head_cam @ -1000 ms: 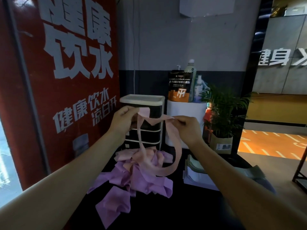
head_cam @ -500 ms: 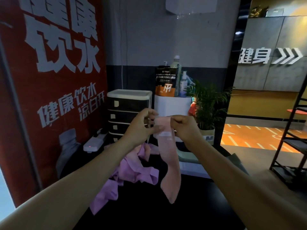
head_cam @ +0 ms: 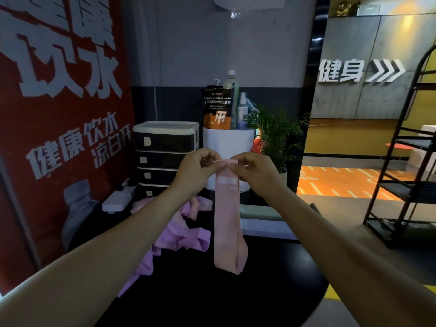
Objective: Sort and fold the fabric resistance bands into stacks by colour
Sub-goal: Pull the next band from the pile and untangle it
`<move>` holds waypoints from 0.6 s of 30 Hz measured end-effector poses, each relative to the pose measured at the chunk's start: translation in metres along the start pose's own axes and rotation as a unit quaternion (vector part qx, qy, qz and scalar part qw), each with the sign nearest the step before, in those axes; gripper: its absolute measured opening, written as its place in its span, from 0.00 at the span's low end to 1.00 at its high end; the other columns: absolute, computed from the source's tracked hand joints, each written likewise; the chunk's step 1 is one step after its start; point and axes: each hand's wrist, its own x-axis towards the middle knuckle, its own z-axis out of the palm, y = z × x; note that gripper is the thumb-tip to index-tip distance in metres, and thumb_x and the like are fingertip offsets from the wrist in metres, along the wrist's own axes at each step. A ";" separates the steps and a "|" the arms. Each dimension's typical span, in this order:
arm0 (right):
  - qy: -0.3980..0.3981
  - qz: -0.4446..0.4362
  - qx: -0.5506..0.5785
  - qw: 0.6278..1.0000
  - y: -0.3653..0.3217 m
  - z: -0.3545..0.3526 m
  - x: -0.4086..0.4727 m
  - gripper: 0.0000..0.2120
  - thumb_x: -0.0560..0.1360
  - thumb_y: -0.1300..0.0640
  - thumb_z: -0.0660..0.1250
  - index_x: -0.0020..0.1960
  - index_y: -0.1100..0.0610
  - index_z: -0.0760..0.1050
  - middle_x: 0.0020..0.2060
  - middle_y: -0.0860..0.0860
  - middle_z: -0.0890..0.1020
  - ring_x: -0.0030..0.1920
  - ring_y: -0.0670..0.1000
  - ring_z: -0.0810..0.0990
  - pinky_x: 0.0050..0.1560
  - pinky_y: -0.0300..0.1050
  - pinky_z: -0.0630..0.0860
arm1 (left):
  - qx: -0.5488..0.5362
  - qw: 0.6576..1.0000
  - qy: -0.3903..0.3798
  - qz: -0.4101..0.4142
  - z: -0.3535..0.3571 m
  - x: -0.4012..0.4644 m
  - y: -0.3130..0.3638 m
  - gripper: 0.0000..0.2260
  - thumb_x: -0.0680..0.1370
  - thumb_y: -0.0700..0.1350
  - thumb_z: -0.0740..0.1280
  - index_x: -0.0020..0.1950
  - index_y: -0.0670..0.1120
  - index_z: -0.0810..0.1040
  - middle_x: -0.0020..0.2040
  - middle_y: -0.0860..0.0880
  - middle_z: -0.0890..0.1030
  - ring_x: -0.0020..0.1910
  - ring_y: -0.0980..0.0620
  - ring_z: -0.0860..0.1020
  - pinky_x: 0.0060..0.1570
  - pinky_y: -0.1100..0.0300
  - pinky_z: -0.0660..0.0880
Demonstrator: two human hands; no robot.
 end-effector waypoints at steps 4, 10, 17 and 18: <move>0.028 -0.021 -0.024 0.999 0.002 -0.002 0.001 0.03 0.75 0.63 0.67 0.46 0.61 0.80 0.32 0.46 0.79 0.33 0.39 0.76 0.41 0.40 0.76 | -0.021 0.999 -0.033 -0.021 0.003 0.000 0.004 0.03 0.76 0.41 0.68 0.43 0.47 0.76 0.40 0.49 0.77 0.38 0.54 0.75 0.43 0.61 0.74; 0.027 -0.025 -0.064 0.997 0.002 -0.010 0.001 0.06 0.74 0.63 0.68 0.47 0.65 0.81 0.35 0.55 0.80 0.38 0.53 0.77 0.46 0.55 0.78 | -0.006 0.997 -0.074 -0.007 0.009 -0.004 0.003 0.02 0.77 0.41 0.66 0.46 0.43 0.77 0.37 0.51 0.76 0.34 0.59 0.72 0.34 0.72 0.70; -0.060 0.087 -0.023 0.994 0.018 -0.011 -0.013 0.15 0.68 0.66 0.73 0.53 0.66 0.74 0.48 0.60 0.82 0.49 0.58 0.81 0.53 0.57 0.79 | -0.060 0.997 -0.021 -0.041 0.021 0.014 0.014 0.07 0.77 0.39 0.66 0.41 0.48 0.76 0.39 0.49 0.76 0.40 0.53 0.75 0.38 0.66 0.75; -0.078 0.100 -0.041 0.991 0.024 -0.010 -0.016 0.15 0.68 0.66 0.73 0.52 0.65 0.74 0.49 0.61 0.82 0.50 0.59 0.81 0.54 0.58 0.78 | -0.084 0.995 -0.003 -0.051 0.022 0.018 0.016 0.07 0.77 0.39 0.66 0.41 0.49 0.76 0.41 0.49 0.77 0.41 0.53 0.76 0.40 0.64 0.76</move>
